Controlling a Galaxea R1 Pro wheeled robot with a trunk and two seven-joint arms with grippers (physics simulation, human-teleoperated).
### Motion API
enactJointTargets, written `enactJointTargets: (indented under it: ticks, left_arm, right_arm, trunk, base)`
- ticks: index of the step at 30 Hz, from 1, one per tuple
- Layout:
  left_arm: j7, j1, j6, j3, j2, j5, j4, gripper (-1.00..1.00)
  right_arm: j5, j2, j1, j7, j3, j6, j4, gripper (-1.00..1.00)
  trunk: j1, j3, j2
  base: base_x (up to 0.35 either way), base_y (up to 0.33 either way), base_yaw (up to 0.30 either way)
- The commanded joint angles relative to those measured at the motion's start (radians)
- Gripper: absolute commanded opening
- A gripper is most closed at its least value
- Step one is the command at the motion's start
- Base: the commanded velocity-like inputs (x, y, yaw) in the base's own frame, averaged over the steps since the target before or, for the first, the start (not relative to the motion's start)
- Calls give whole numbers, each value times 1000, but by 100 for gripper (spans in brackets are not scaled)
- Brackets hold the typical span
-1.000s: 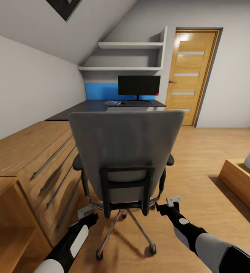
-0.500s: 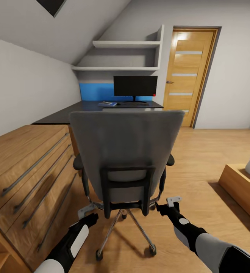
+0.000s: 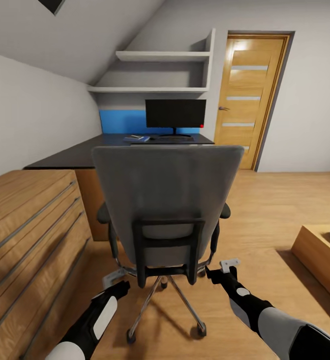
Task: In the bedroom, organize the workspace by keeping the computer under the desk, ensuring the monitor is on the desk, placing the keyboard on the desk next to the monitor, placing the mouse on the desk next to the keyboard, moving the folder from the swivel chair onto the desk next to the mouse, stacking the notebook on top of the folder with the pen on top of the notebook, and positioning the swivel chair next to the desk.
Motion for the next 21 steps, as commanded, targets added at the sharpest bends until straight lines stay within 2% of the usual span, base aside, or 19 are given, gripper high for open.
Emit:
enactJointTargets:
  ticks: [1, 16, 21]
  left_arm:
    - [2, -1, 0, -7, 0, 17, -4, 100]
    - [2, -1, 0, -9, 1, 17, -4, 100]
    - [2, -1, 0, -10, 1, 17, -4, 100]
  right_arm:
    - [-6, 0, 0, 0, 15, -1, -1, 100]
    - [-7, 0, 0, 0, 14, -3, 1, 100]
    - [-8, 0, 1, 0, 14, -51, 3, 100]
  trunk:
    - [0, -1, 0]
    - [0, -1, 0]
    - [0, -1, 0]
  base:
    - [288, -177, 0]
    - [275, -213, 0]
    - [273, -217, 0]
